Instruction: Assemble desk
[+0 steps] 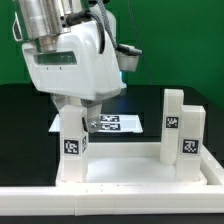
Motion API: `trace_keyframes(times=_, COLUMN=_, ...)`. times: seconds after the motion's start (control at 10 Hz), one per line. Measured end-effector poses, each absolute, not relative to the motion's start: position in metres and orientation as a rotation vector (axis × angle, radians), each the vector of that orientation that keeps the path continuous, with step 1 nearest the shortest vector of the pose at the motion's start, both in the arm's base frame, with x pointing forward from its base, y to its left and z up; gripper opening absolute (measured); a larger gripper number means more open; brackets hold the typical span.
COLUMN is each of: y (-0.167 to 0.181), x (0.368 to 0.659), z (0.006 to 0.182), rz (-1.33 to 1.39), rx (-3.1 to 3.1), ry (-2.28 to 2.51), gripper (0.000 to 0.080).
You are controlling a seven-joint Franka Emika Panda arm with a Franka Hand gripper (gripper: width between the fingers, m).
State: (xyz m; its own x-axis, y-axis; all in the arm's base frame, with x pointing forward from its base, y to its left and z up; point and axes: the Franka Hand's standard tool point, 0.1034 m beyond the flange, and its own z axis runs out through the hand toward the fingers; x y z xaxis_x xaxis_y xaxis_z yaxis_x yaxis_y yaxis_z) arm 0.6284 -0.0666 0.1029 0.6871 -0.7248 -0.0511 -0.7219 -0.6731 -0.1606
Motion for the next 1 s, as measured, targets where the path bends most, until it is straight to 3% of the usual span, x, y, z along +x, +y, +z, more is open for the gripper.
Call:
trace_keyframes(times=0.2, y=-0.0654, x=0.638, z=0.1059, rz=-0.063, rx=-2.982, ry=0.634, gripper=0.0649)
trace_keyframes(times=0.4, y=-0.0607, x=0.64, z=0.1041, rz=-0.095, rx=-2.976, ry=0.662, gripper=0.0649)
trace_keyframes(times=0.6, y=-0.0607, x=0.6399, z=0.1037, rz=-0.09, rx=-2.954, ry=0.748, gripper=0.04)
trace_keyframes(times=0.7, y=-0.0607, x=0.6393, z=0.1029, rz=-0.081, rx=-2.917, ry=0.869, gripper=0.04)
trace_keyframes(times=0.8, y=-0.0606, x=0.6393, z=0.1029, rz=-0.077, rx=-2.893, ry=0.942, gripper=0.0292)
trace_keyframes(times=1.0, y=-0.061, x=0.639, z=0.1028, rz=-0.067, rx=-2.833, ry=1.106, gripper=0.0292)
